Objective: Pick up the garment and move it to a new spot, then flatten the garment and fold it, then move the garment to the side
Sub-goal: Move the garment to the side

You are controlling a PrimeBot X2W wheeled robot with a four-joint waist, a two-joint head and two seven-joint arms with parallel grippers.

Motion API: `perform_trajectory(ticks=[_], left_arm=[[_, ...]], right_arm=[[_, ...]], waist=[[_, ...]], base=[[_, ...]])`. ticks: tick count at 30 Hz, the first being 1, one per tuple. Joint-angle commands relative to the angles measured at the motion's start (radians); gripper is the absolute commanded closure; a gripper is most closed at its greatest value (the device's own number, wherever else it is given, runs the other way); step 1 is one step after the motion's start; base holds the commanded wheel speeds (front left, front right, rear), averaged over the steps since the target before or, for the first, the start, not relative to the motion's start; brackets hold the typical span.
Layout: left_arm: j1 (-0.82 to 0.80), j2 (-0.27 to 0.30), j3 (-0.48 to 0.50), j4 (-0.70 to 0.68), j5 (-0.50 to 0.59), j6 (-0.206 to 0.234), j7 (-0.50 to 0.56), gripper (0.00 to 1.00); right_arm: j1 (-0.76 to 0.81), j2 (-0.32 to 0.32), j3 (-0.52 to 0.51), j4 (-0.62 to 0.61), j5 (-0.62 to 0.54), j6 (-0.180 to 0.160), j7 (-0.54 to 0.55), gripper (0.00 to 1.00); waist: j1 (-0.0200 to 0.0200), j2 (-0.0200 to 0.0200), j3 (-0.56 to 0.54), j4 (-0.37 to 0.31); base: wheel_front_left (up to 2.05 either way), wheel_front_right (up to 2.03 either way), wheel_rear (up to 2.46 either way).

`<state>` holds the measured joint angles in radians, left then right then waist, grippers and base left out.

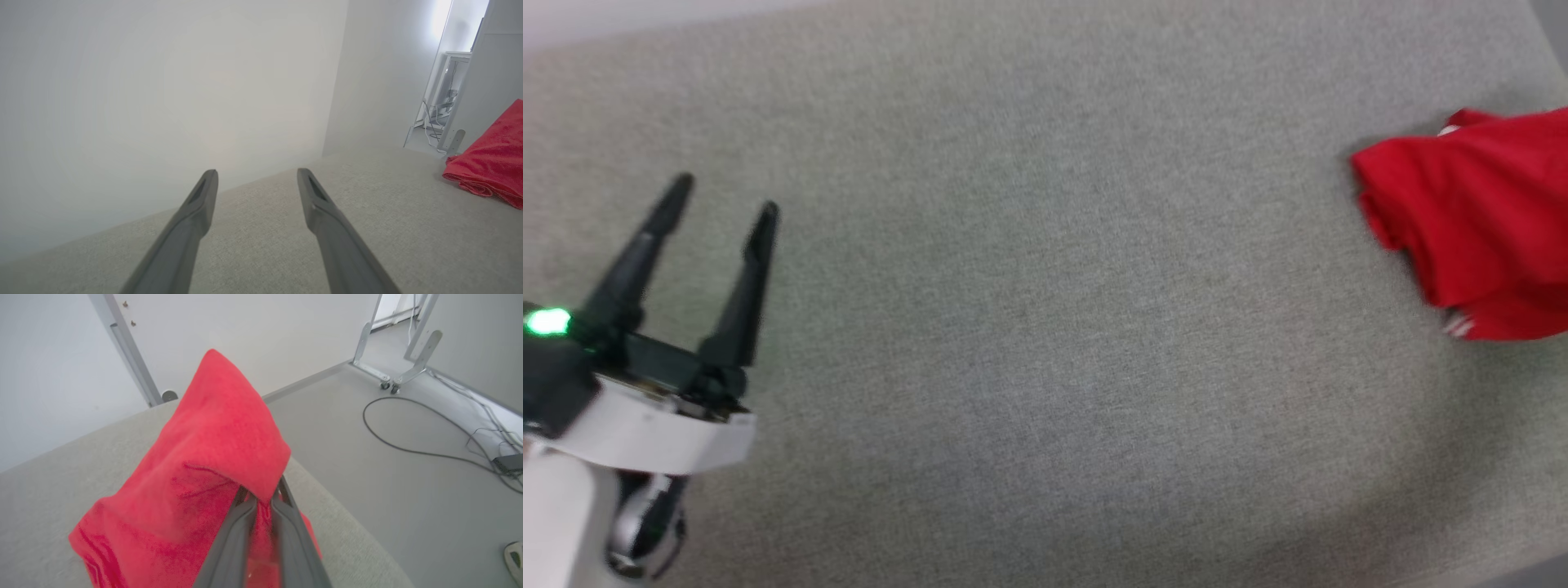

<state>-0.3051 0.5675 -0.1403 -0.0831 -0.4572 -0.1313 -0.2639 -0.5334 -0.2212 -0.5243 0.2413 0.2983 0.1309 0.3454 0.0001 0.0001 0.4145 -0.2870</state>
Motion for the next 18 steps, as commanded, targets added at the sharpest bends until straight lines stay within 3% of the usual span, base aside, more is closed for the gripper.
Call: perform_trajectory(ticks=[1, 10, 18], left_arm=[[-0.013, 0.019, 0.010, -0.010, -0.008, 0.001, 0.001, 0.00], [-0.028, 0.097, 0.034, -0.060, -0.023, 0.001, 0.001, 0.00], [-0.028, 0.128, 0.040, -0.087, -0.027, 0.001, 0.001, 0.00]], right_arm=[[-0.041, -0.005, -0.023, 0.023, -0.033, 0.000, -0.034, 1.00], [-0.204, -0.003, -0.089, 0.195, -0.222, 0.000, -0.166, 1.00], [-0.274, 0.021, -0.187, 0.340, -0.388, 0.000, -0.265, 1.00]], waist=[[-0.0001, -0.0001, 0.047, -0.015], [-0.0001, -0.0001, 0.101, -0.010], [-0.0001, -0.0001, 0.126, -0.007]], base=[[0.00, 0.00, 0.00], [0.00, 0.00, 0.00], [0.00, 0.00, 0.00]])
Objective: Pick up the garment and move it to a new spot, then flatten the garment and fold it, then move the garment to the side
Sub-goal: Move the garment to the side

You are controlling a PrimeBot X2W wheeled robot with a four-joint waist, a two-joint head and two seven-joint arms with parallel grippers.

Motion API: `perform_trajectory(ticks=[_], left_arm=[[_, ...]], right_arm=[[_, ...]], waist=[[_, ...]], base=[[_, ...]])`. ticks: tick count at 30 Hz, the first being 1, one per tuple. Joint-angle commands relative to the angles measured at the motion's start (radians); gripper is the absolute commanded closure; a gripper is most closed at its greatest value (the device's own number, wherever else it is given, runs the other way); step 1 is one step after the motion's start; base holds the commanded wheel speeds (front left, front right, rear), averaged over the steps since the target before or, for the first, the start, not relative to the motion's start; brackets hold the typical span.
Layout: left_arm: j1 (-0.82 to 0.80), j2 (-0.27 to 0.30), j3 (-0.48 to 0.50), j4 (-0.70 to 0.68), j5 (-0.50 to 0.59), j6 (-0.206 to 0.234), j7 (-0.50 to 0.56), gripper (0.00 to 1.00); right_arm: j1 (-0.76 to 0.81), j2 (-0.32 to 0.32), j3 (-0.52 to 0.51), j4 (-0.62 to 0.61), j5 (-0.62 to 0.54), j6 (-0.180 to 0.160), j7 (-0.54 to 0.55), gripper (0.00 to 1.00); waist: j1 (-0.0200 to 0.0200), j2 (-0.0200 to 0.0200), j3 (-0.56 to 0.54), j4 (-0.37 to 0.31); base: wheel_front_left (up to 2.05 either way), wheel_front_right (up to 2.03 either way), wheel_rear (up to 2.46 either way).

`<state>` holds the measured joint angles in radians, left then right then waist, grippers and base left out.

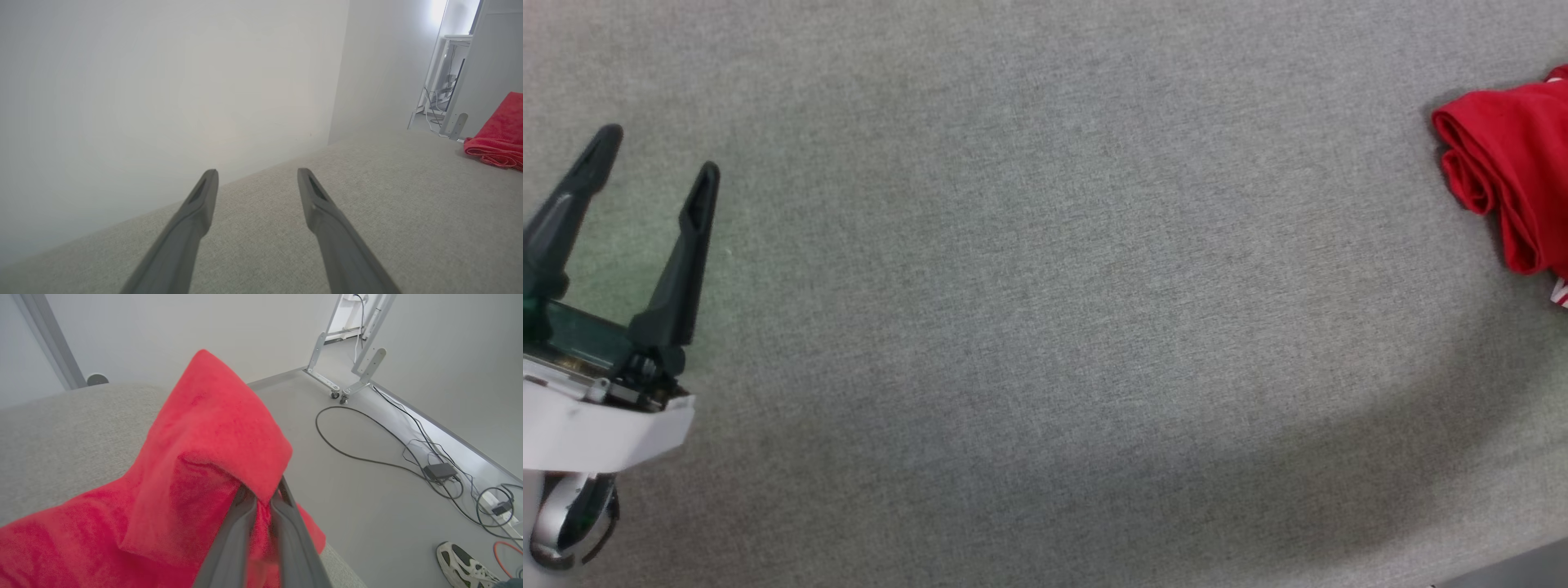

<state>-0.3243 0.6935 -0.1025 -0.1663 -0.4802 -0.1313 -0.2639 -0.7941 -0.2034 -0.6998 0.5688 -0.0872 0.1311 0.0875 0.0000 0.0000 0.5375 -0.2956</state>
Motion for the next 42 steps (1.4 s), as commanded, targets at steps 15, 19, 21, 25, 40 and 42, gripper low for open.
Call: perform_trajectory(ticks=[15, 19, 21, 25, 40, 42], left_arm=[[0.016, -0.019, 0.029, -0.005, -0.010, 0.001, 0.001, 0.00], [0.008, -0.049, 0.021, 0.013, -0.008, 0.001, 0.001, 0.00], [0.006, -0.065, 0.016, 0.032, -0.010, 0.001, 0.001, 0.00], [0.000, -0.109, 0.016, 0.069, -0.014, 0.001, 0.001, 0.00], [0.075, -0.252, 0.045, 0.230, 0.013, 0.001, 0.001, 0.00], [0.090, -0.267, 0.050, 0.242, 0.021, 0.001, 0.001, 0.00]], right_arm=[[-0.080, -0.050, 0.009, 0.173, -0.042, -0.001, -0.151, 0.00], [-0.077, -0.085, 0.077, 0.182, -0.010, -0.001, -0.159, 0.00], [-0.081, -0.091, 0.119, 0.185, 0.019, -0.001, -0.159, 0.00], [-0.066, -0.093, 0.238, 0.185, 0.086, -0.001, -0.157, 0.00], [0.110, -0.038, 0.635, 0.073, 0.288, -0.001, -0.209, 0.00], [0.141, -0.023, 0.656, 0.037, 0.303, -0.001, -0.216, 0.00]], waist=[[0.0000, 0.0000, -0.014, 0.008], [0.0000, 0.0000, -0.035, 0.027], [0.0000, 0.0000, -0.047, 0.042], [0.0000, 0.0000, -0.078, 0.078], [0.0000, 0.0000, -0.247, 0.259], [0.0000, 0.0000, -0.266, 0.279]], base=[[0.00, 0.00, 0.00], [0.00, 0.00, 0.00], [0.00, 0.00, 0.00], [0.00, 0.00, 0.00], [0.00, 0.00, 0.00], [0.00, 0.00, 0.00]])
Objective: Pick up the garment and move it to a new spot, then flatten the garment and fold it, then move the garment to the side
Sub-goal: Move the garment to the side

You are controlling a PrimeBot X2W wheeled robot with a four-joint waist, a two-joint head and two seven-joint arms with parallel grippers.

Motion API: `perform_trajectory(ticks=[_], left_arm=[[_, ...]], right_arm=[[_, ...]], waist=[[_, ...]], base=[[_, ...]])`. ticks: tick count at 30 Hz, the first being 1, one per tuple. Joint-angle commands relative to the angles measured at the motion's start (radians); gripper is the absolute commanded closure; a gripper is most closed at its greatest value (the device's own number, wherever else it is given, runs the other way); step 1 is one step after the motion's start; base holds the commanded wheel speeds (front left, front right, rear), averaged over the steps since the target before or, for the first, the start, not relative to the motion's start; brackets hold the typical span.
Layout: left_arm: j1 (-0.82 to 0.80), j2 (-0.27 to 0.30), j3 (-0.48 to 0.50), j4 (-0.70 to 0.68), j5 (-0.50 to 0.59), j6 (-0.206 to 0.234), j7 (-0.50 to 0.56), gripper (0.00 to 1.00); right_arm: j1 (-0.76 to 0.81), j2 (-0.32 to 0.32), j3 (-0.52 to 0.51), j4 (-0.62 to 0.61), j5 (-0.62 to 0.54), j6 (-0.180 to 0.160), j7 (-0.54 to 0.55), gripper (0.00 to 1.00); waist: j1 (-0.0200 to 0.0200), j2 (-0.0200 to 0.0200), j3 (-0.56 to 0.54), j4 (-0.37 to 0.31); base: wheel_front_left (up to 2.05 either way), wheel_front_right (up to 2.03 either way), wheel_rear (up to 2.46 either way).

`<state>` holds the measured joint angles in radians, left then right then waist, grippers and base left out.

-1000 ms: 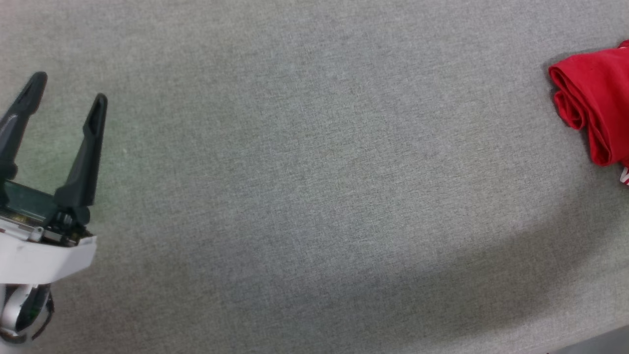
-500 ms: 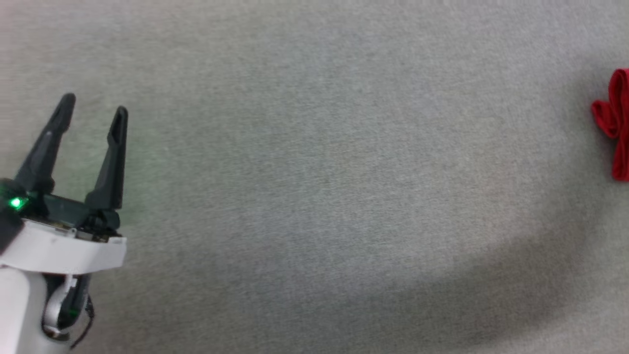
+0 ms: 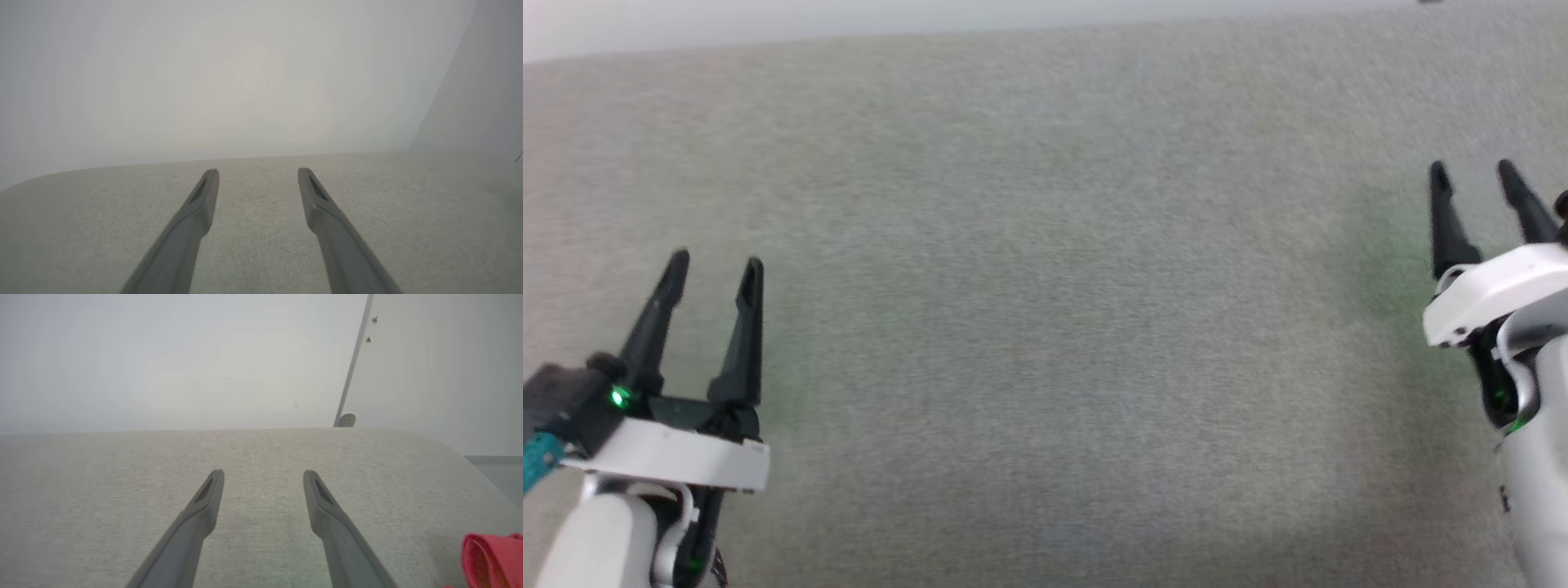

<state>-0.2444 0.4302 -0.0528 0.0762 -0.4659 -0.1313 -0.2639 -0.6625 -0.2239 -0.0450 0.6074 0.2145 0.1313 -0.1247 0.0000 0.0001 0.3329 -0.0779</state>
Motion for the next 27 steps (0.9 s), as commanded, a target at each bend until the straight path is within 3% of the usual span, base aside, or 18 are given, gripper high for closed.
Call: perform_trajectory(ticks=[1, 12, 27], left_arm=[[0.017, -0.012, 0.004, 0.006, 0.009, 0.001, 0.001, 0.00], [0.102, -0.082, 0.025, 0.054, 0.049, 0.001, 0.001, 0.00], [0.233, -0.133, 0.047, -0.017, 0.069, 0.001, 0.001, 0.00]], right_arm=[[0.027, 0.005, 0.010, -0.022, 0.010, -0.001, -0.008, 0.00], [0.262, 0.073, 0.030, -0.279, 0.037, -0.001, -0.024, 0.00], [0.629, 0.149, -0.112, -0.651, -0.029, -0.001, 0.030, 0.00]], waist=[[0.0000, -0.0001, -0.069, 0.071], [0.0000, -0.0001, -0.152, 0.151], [0.0000, -0.0001, -0.196, 0.183]], base=[[0.00, 0.00, 0.00], [0.00, 0.00, 0.00], [0.00, 0.00, 0.00]])
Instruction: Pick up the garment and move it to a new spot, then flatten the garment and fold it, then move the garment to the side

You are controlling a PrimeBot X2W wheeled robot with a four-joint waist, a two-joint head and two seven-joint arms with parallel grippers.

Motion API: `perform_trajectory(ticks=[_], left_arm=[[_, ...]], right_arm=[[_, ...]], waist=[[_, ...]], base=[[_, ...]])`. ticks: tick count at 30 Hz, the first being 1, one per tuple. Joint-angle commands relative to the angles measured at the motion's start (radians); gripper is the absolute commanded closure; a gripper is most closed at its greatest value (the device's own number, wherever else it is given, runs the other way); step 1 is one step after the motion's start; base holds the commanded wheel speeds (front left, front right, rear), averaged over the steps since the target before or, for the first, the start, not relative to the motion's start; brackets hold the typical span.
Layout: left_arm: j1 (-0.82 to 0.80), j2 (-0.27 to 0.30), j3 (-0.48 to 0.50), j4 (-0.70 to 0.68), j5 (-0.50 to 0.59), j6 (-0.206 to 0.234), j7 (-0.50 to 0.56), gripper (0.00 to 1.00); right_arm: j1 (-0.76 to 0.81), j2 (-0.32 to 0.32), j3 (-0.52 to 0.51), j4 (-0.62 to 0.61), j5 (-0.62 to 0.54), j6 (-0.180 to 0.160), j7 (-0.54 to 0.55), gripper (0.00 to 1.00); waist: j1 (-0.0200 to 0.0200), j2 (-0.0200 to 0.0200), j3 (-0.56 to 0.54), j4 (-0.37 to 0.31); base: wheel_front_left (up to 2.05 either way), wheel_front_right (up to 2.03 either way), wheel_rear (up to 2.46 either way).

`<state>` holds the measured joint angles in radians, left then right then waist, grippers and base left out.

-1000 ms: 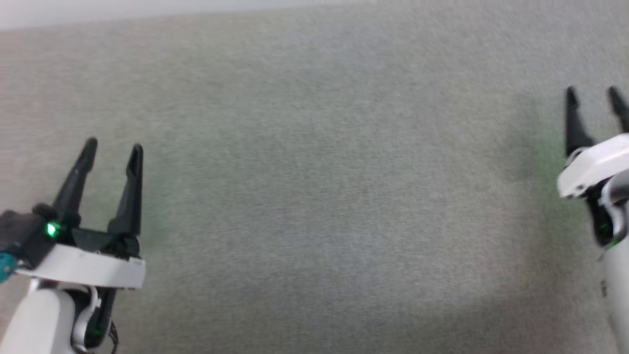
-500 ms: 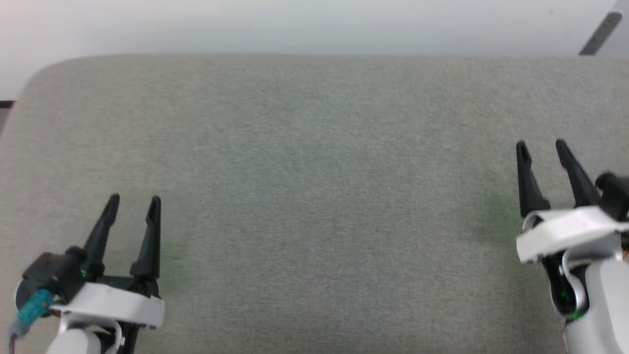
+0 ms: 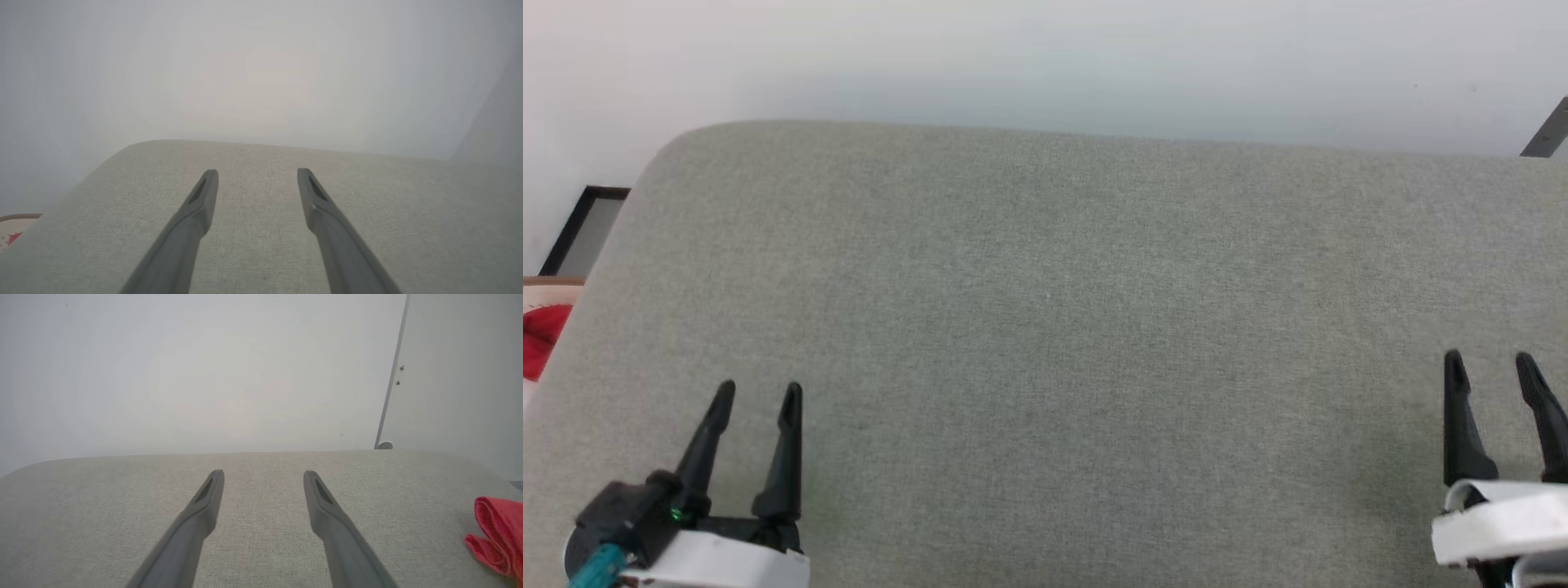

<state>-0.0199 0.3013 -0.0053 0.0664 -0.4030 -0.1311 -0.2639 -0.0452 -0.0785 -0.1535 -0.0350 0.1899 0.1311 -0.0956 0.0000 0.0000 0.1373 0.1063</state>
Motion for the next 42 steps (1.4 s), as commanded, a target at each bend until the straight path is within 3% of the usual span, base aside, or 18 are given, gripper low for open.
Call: perform_trajectory(ticks=[1, 13, 38, 39, 42], left_arm=[[0.018, -0.006, -0.003, -0.016, 0.010, 0.001, 0.001, 0.00], [0.064, -0.023, -0.024, -0.039, 0.024, 0.001, 0.001, 0.00], [0.041, -0.007, -0.038, -0.034, -0.006, 0.001, 0.001, 0.00], [0.047, -0.011, -0.040, -0.028, -0.007, 0.000, 0.000, 1.00], [0.057, -0.029, -0.049, -0.002, -0.010, 0.000, 0.000, 1.00]], right_arm=[[0.030, 0.009, -0.011, -0.025, -0.005, -0.001, 0.005, 0.00], [0.168, 0.029, -0.051, -0.130, -0.008, -0.001, 0.009, 0.00], [0.155, 0.030, -0.039, -0.097, 0.033, -0.001, -0.039, 0.00], [0.162, 0.026, -0.038, -0.094, 0.031, 0.000, -0.037, 1.00], [0.165, 0.031, -0.035, -0.064, 0.033, 0.000, -0.036, 1.00]], waist=[[0.0000, 0.0000, -0.002, -0.004], [0.0000, 0.0000, -0.024, 0.001], [0.0000, 0.0000, -0.021, -0.012], [0.0001, 0.0000, -0.021, -0.012], [0.0001, 0.0000, -0.021, -0.012]], base=[[0.00, 0.00, 0.00], [0.00, 0.00, 0.00], [0.00, 0.00, 0.00], [0.00, 0.00, 0.00], [0.00, 0.00, 0.00]])
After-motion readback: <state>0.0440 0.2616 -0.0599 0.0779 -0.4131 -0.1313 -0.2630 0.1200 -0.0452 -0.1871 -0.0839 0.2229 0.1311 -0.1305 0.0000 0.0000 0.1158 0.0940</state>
